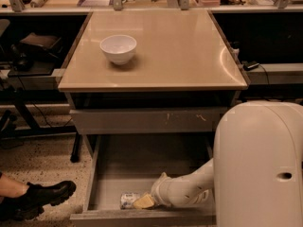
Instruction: Pick blue plastic bottle from middle drawer and place on counter
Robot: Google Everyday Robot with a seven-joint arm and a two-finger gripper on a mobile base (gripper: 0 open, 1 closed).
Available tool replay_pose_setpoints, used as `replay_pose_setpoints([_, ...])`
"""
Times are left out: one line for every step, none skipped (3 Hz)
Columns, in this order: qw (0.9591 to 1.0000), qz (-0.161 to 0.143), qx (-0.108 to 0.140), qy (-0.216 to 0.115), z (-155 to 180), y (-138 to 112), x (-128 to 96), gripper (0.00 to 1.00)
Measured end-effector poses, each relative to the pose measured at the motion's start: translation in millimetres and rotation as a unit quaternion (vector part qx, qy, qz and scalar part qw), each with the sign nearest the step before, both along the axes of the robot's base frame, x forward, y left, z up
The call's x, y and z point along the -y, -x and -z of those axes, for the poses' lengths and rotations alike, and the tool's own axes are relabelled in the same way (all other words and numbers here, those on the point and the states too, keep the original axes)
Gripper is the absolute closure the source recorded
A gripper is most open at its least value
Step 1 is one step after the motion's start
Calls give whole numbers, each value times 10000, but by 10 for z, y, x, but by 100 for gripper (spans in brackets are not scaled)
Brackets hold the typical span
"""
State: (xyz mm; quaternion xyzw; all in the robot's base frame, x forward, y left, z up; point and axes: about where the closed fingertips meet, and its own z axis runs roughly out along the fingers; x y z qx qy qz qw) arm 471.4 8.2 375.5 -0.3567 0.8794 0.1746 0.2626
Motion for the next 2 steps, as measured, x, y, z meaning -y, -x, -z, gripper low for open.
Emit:
replay_pose_setpoints([10000, 0, 0, 0, 0, 0, 0, 19])
replay_pose_setpoints([10000, 0, 0, 0, 0, 0, 0, 42])
